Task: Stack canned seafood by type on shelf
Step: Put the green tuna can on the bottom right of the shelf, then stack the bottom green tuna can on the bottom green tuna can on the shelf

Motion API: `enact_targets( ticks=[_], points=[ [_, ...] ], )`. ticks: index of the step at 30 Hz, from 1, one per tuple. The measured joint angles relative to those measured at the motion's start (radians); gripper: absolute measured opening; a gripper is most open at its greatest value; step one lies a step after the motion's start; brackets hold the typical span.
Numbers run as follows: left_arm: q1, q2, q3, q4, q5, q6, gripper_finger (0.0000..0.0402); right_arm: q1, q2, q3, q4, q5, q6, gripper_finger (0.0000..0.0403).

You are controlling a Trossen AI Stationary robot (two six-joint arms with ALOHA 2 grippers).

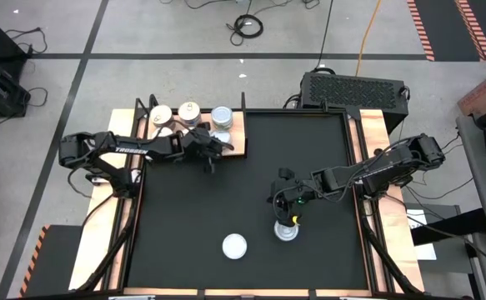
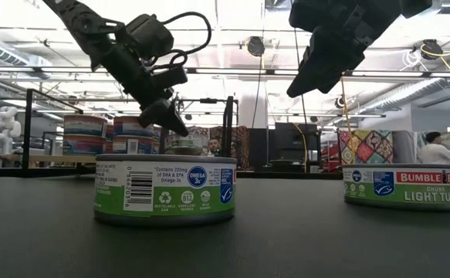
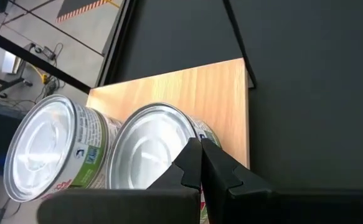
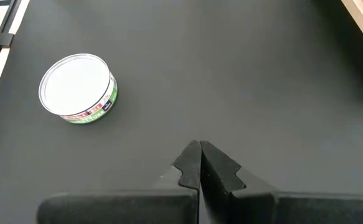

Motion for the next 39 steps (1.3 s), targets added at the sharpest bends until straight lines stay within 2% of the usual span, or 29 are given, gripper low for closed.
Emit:
enact_targets(
  ticks=[7,15,23,34,39],
  points=[
    [0.013,0.002,0.0,0.003,0.032,0.0,0.0,0.0,0.0,0.0,0.0,0.0,0.0,0.0],
    [0.012,0.06,0.0,0.031,0.025,0.017,0.0,0.0,0.0,0.0,0.0,0.0,0.0,0.0],
    [0.006,0.068,0.0,0.029,0.02,0.021,0.0002,0.0,0.0,0.0,0.0,0.0,-0.034,0.0],
    [-0.006,0.067,0.001,0.026,0.02,0.028,0.0078,0.0,0.0,0.0,0.001,0.0,-0.045,0.0],
    [-0.045,0.033,0.05,-0.071,0.002,-0.01,0.0107,0.0,0.0,0.0,0.001,0.0,-0.045,0.0]
  ],
)
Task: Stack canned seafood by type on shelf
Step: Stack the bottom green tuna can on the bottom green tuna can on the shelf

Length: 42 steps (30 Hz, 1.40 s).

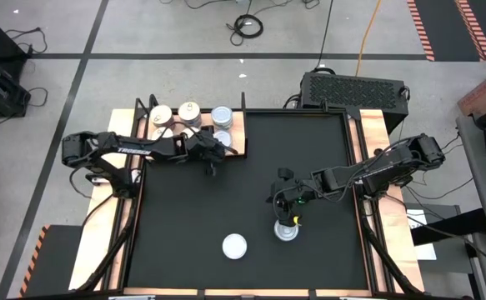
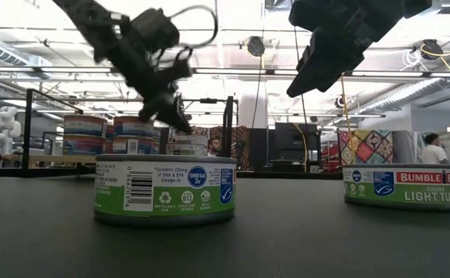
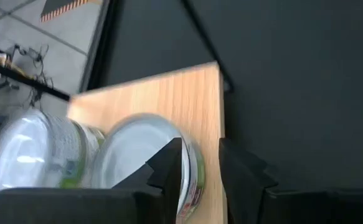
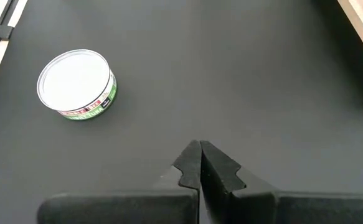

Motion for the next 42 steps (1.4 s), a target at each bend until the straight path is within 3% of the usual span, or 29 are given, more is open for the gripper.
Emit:
enact_targets(
  ticks=[5,11,18,24,30,38,42],
  points=[
    [-0.079,-0.075,0.083,-0.15,0.006,-0.034,0.0118,-0.001,0.0,0.0,0.003,0.0,-0.004,0.0],
    [-0.211,-0.166,0.106,-0.24,0.164,-0.166,0.0118,-0.009,0.0,0.0,0.011,0.001,-0.017,0.0],
    [-0.435,-0.181,0.103,-0.36,0.172,-0.28,0.0114,-0.009,0.0,0.0,0.06,0.002,0.036,0.0],
    [-0.648,-0.179,0.082,-0.293,0.158,-0.314,0.0113,0.009,0.002,0.0,0.148,0.001,0.057,0.0],
    [-0.806,-0.135,0.032,-0.052,0.141,-0.313,0.0113,0.08,0.062,0.0,0.275,-0.007,0.059,0.0],
    [-0.865,0.039,0.018,0.094,0.141,-0.241,0.0113,0.175,0.112,0.0,0.349,-0.023,0.194,0.0],
    [-0.868,0.143,0.023,0.175,0.153,-0.177,0.0113,0.234,0.111,0.001,0.398,0.065,0.222,0.0]
  ],
)
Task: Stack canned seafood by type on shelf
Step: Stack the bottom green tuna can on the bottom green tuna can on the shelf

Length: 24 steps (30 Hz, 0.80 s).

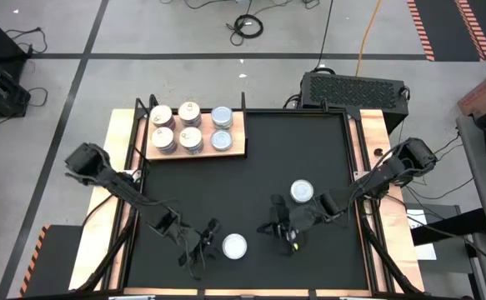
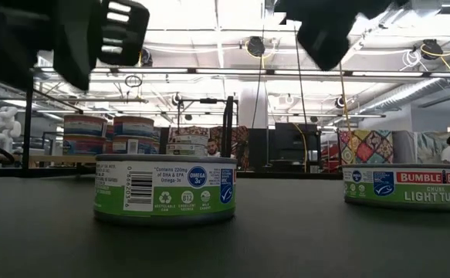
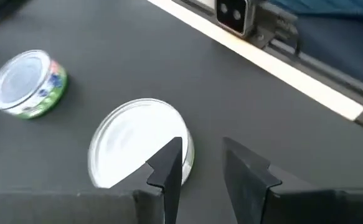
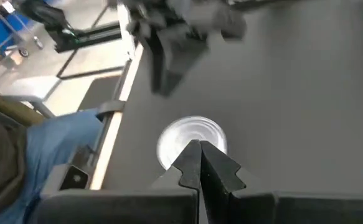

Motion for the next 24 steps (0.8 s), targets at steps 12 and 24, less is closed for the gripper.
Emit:
enact_targets(
  ticks=[12,24],
  points=[
    [-0.003,0.075,0.04,0.031,0.014,0.031,0.0113,0.116,0.015,0.0,0.077,0.117,0.06,0.0],
    [0.014,0.075,0.04,0.026,-0.004,0.105,0.0113,0.06,0.05,-0.001,0.087,0.04,0.045,0.0]
  ],
)
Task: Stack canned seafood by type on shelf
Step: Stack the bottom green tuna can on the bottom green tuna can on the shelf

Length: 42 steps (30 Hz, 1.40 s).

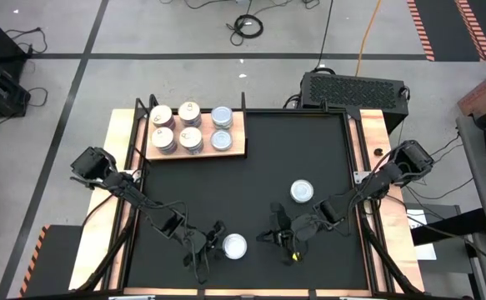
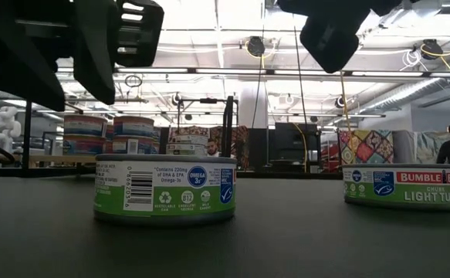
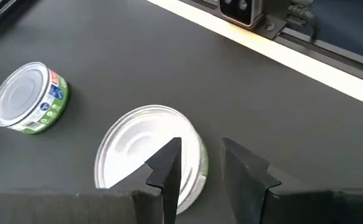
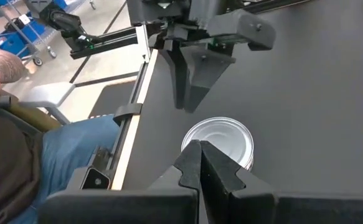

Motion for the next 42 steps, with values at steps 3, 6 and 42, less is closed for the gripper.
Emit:
enact_targets(
  ticks=[3,6,42],
  points=[
    [0.005,0.012,0.0,0.01,0.0,0.004,0.0113,0.0,0.0,0.0,0.0,-0.001,0.0,0.0],
    [0.005,0.053,0.0,0.027,0.0,0.006,0.0113,0.0,0.0,0.0,-0.005,-0.001,-0.003,0.0],
    [0.005,0.109,0.035,-0.028,-0.164,0.077,0.0113,-0.001,0.0,0.0,-0.001,0.0,-0.031,0.0]
  ],
)
